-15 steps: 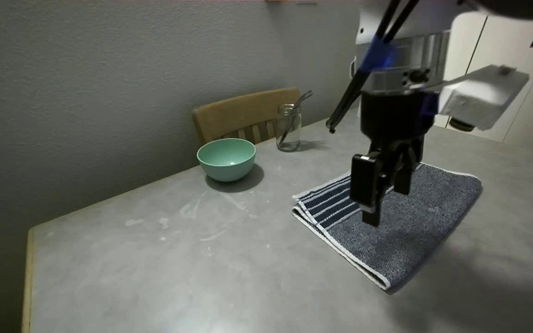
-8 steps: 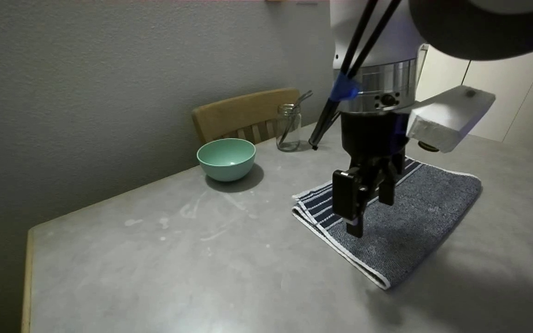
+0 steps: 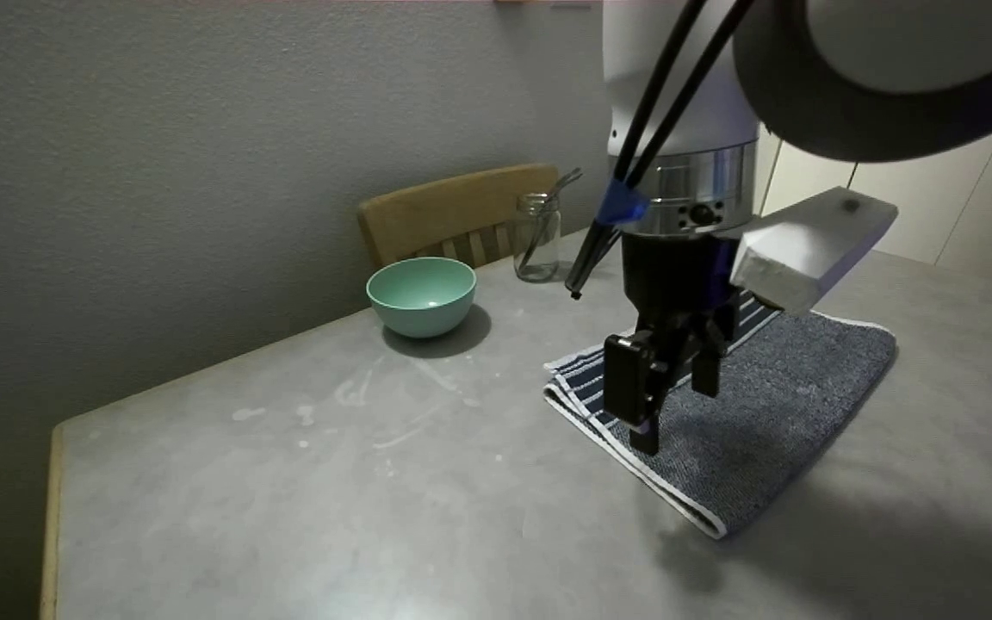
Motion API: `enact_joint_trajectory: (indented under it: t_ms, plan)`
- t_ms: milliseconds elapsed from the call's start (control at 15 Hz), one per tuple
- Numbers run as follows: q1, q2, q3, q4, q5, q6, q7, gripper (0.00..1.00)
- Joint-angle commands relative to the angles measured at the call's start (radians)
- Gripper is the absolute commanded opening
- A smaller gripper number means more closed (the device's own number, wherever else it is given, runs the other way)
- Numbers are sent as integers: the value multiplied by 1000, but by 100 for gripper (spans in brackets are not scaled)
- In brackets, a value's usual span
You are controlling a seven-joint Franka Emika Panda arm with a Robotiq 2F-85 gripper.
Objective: Fold the towel in half from left to right
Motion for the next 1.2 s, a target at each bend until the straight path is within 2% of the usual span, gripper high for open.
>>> enact_joint_trajectory:
  t_ms: [0,133,533,733,1133]
  plan:
    - [29,77,-21,60,-16,1,22,100]
    - [48,106,-40,85,-39,-2,45,100]
    - [144,159,-132,146,-183,-18,230,100]
    - [141,193,-130,155,-179,54,222,100]
    - [179,253,-198,193,-238,40,271,100]
